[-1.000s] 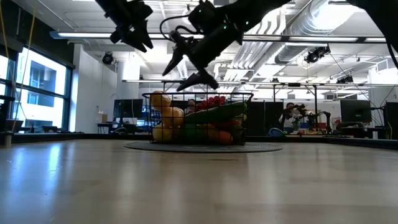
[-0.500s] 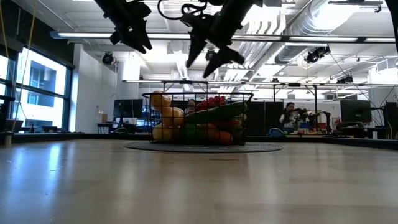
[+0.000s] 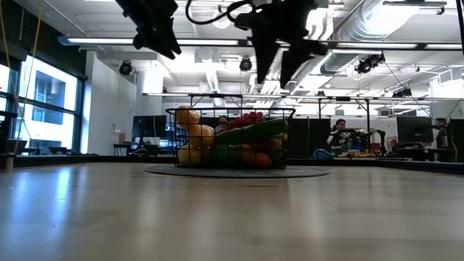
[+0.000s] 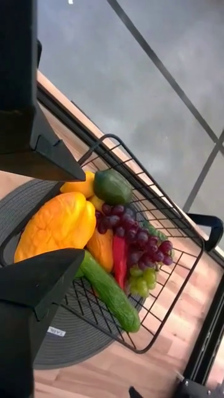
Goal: Build produce basket
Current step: Put the purple eggplant into the basket
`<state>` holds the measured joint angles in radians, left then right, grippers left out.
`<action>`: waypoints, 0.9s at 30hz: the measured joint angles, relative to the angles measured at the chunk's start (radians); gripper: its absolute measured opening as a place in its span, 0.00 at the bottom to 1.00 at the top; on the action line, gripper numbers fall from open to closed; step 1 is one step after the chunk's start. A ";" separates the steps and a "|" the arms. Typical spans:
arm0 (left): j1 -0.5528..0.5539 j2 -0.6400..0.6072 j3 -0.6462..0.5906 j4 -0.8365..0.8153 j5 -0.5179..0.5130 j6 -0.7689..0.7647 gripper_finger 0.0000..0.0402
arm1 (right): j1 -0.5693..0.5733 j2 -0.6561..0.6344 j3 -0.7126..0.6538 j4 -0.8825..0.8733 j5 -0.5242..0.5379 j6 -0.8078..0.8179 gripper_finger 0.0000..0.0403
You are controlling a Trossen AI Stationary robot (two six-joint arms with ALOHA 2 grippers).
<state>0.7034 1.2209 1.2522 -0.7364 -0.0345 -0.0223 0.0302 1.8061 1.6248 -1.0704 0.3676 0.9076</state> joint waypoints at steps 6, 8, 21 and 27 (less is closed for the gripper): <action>-0.022 0.000 0.000 0.000 -0.003 0.000 0.43 | 0.077 0.000 0.000 -0.149 0.029 0.116 0.62; -0.030 0.000 0.000 0.000 -0.003 0.000 0.43 | 0.102 0.000 0.000 -0.214 0.040 0.149 0.62; -0.078 0.000 0.000 0.000 -0.003 -0.011 0.43 | 0.281 -0.010 -0.004 -0.501 0.017 0.274 0.62; -0.099 0.000 0.000 -0.005 -0.003 -0.046 0.43 | 0.347 -0.032 -0.020 -0.496 0.018 0.288 0.62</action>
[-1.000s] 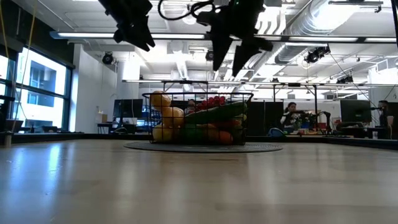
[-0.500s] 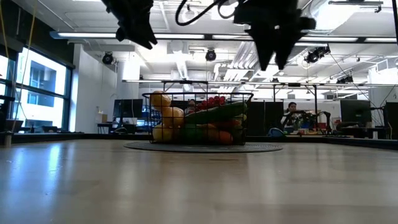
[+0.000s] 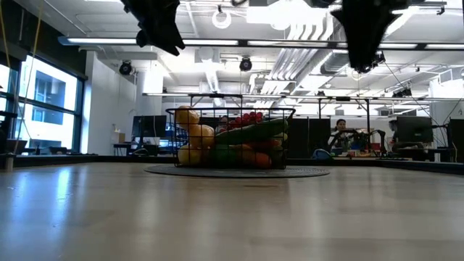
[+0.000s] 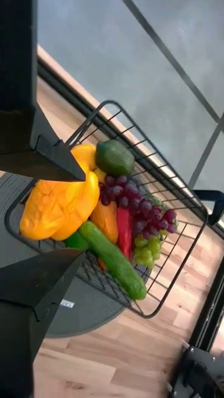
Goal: Build produce basket
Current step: Put the purple eggplant into the basket
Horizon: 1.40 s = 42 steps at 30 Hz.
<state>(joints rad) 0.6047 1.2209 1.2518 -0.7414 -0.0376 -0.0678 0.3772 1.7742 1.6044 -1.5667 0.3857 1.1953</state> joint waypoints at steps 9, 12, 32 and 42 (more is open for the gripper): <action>-0.047 0.000 0.000 -0.007 0.000 -0.011 0.43 | 0.104 -0.228 -0.301 0.036 -0.122 0.263 0.62; -0.057 0.000 0.000 -0.007 0.000 -0.024 0.43 | 0.153 -0.330 -0.386 0.099 -0.161 0.400 0.62; -0.077 0.000 0.000 -0.011 0.000 -0.061 0.43 | 0.500 -0.483 -0.615 0.414 -0.293 1.087 0.62; -0.077 0.000 -0.001 -0.011 0.000 -0.087 0.43 | 0.562 -0.368 -0.624 0.475 -0.401 1.104 0.62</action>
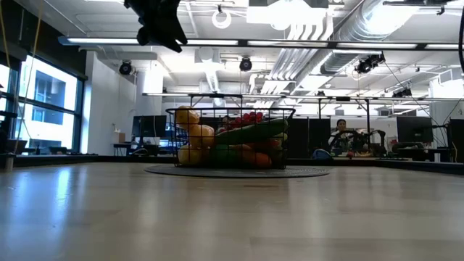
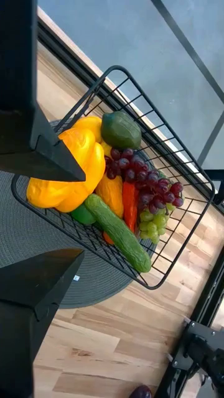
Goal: Build produce basket
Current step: Put the purple eggplant into the basket
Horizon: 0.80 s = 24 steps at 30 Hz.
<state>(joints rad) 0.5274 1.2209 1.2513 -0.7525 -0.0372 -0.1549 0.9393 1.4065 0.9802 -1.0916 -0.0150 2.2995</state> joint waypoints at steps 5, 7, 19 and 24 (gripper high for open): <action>0.000 0.000 0.000 0.000 0.000 0.000 0.43 | 0.027 0.074 0.000 0.036 -0.046 0.012 0.62; 0.000 0.000 0.000 0.000 0.000 0.000 0.43 | 0.028 0.100 0.000 0.047 -0.047 0.012 0.62; 0.000 0.000 0.000 0.000 0.000 -0.002 0.43 | 0.031 0.229 0.000 0.066 -0.103 0.023 0.62; 0.000 0.000 0.000 0.000 0.000 -0.001 0.43 | 0.031 0.265 0.000 0.077 -0.111 0.026 0.62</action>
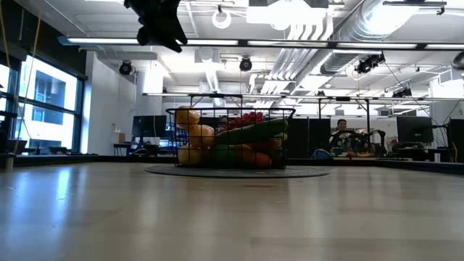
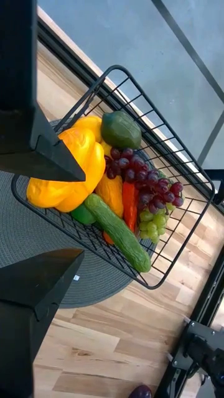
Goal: Build produce basket
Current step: Put the purple eggplant into the basket
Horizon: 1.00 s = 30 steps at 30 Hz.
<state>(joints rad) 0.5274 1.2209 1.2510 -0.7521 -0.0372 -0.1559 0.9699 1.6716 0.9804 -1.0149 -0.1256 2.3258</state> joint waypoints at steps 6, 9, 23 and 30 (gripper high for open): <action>0.000 0.000 0.000 0.000 0.000 0.001 0.43 | 0.004 0.059 0.000 0.001 -0.044 0.007 0.62; 0.000 0.000 0.000 0.000 0.000 0.002 0.43 | 0.005 0.084 0.001 0.026 -0.041 0.007 0.61; 0.000 0.000 0.000 0.001 0.000 0.002 0.43 | -0.012 0.069 -0.001 0.072 -0.006 -0.025 0.17; 0.000 0.000 0.000 0.002 0.000 0.004 0.43 | -0.073 -0.027 -0.001 0.117 0.183 -0.071 0.17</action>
<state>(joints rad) 0.5274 1.2209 1.2510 -0.7503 -0.0373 -0.1517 0.8966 1.6444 0.9798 -0.8980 0.0571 2.2546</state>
